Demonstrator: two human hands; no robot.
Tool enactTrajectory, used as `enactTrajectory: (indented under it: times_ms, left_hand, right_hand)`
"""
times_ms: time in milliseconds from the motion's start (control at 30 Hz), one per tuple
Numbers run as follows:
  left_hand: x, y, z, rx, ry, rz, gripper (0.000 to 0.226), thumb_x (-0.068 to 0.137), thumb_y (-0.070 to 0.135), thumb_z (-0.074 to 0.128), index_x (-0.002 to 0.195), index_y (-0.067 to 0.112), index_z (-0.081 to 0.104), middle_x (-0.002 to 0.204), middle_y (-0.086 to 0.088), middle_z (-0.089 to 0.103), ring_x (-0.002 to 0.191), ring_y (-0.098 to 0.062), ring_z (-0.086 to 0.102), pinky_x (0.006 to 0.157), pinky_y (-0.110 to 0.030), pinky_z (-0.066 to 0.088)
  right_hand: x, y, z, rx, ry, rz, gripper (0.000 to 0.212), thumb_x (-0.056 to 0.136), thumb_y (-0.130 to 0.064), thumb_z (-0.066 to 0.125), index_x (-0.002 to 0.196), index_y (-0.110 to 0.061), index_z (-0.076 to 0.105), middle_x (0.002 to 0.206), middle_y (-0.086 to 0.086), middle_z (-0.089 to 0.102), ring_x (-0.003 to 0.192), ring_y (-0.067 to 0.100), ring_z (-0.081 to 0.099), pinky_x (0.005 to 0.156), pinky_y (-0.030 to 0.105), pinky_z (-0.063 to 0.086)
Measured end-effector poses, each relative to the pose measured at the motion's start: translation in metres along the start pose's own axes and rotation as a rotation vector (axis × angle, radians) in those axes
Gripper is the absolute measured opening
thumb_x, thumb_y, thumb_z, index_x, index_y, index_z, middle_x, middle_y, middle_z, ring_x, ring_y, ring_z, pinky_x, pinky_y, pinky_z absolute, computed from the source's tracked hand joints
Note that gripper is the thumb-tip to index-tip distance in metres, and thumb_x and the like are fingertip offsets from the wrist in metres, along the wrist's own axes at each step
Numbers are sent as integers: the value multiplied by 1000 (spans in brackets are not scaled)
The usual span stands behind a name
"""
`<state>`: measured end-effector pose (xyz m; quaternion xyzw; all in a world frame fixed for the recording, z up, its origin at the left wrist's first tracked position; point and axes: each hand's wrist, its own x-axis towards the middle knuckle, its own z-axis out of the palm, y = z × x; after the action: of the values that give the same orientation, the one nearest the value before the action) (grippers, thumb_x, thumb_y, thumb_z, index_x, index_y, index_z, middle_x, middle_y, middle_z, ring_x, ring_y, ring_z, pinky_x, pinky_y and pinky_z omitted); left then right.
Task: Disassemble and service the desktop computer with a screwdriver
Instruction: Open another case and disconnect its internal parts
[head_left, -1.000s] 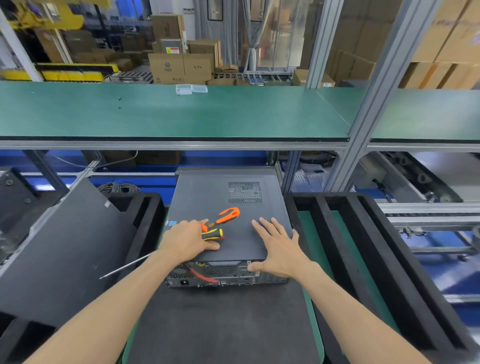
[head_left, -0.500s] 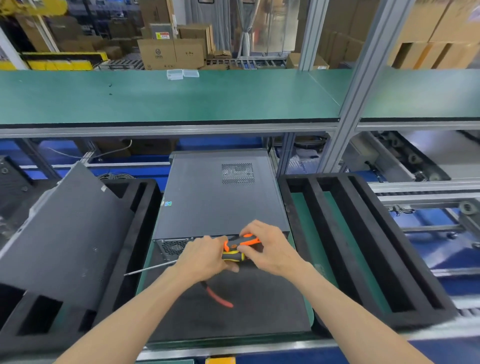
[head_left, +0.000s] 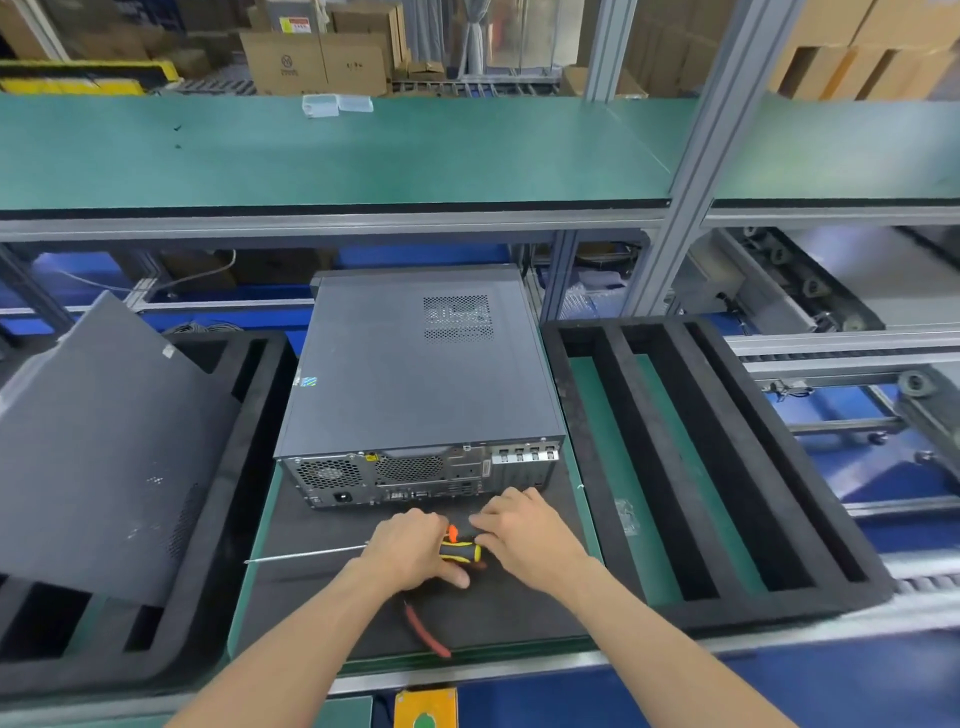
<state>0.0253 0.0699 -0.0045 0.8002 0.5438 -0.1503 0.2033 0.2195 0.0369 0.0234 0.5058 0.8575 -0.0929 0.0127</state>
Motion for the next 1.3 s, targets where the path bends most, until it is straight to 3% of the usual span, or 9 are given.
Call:
enactTrajectory:
  times_ms: [167, 367, 533, 733, 867, 967, 1067, 1167, 1300]
  left_hand:
    - [9, -5, 5, -76, -19, -10, 56, 71, 71, 73, 83, 23, 47, 95, -4, 63, 93, -30, 65, 65, -35, 43]
    - [10, -6, 7, -155, 0, 6, 54, 76, 56, 78, 94, 21, 41, 95, -6, 60, 92, -34, 63, 69, -37, 47]
    - [7, -8, 8, -220, 38, 84, 53, 83, 42, 75, 101, 23, 29, 96, -6, 62, 88, -30, 59, 76, -42, 50]
    - [4, -24, 11, -278, 145, 146, 30, 90, 40, 69, 97, 22, 46, 100, 5, 49, 94, -13, 42, 76, -27, 33]
    - [-1, -33, 5, -298, 204, 171, 26, 88, 45, 71, 98, 28, 55, 95, 15, 50, 89, -6, 44, 75, -24, 35]
    - [-11, -40, 0, -435, 262, 101, 24, 83, 46, 76, 102, 34, 68, 87, 20, 63, 77, -2, 54, 71, -23, 44]
    - [-20, -42, -6, -605, 376, 90, 7, 84, 31, 79, 91, 32, 78, 79, 19, 71, 73, -2, 62, 70, -21, 47]
    - [-28, -34, -15, -942, 476, -9, 16, 82, 13, 80, 78, 28, 79, 70, 6, 73, 63, -9, 67, 66, -20, 53]
    - [-32, -9, -22, -1403, 570, -76, 11, 86, 6, 76, 82, 16, 76, 78, -11, 76, 74, -24, 73, 69, -27, 59]
  right_hand:
    - [2, -5, 13, 53, -32, -17, 36, 102, -19, 47, 136, -18, 60, 138, 0, 55, 122, 23, 43, 101, 40, 38]
    - [8, -18, 16, 235, -52, 27, 39, 100, -35, 52, 135, -19, 55, 120, 1, 54, 111, 21, 48, 93, 41, 48]
    - [22, -26, 17, 221, -83, 77, 31, 104, -24, 47, 130, -10, 55, 121, 6, 53, 108, 28, 55, 93, 44, 48]
    - [27, -24, 15, 272, -79, 119, 26, 104, -20, 50, 128, -11, 56, 123, 5, 52, 107, 30, 57, 91, 43, 44]
    - [26, -25, 13, 351, -71, 164, 24, 103, -18, 52, 126, -14, 52, 126, 3, 52, 108, 27, 56, 90, 41, 43]
    - [23, -23, 10, 410, -71, 201, 20, 101, -16, 53, 121, -16, 50, 125, 2, 52, 104, 26, 55, 86, 37, 41]
    - [19, -21, 7, 467, -63, 237, 17, 100, -13, 54, 115, -19, 47, 122, 2, 53, 98, 25, 53, 79, 34, 37]
    - [15, -20, 4, 501, -65, 259, 25, 98, -8, 55, 115, -22, 45, 123, 0, 53, 92, 21, 49, 77, 32, 36]
    - [12, -22, -3, 490, -102, 205, 35, 91, -2, 52, 116, -24, 40, 120, 3, 54, 93, 28, 51, 75, 35, 34]
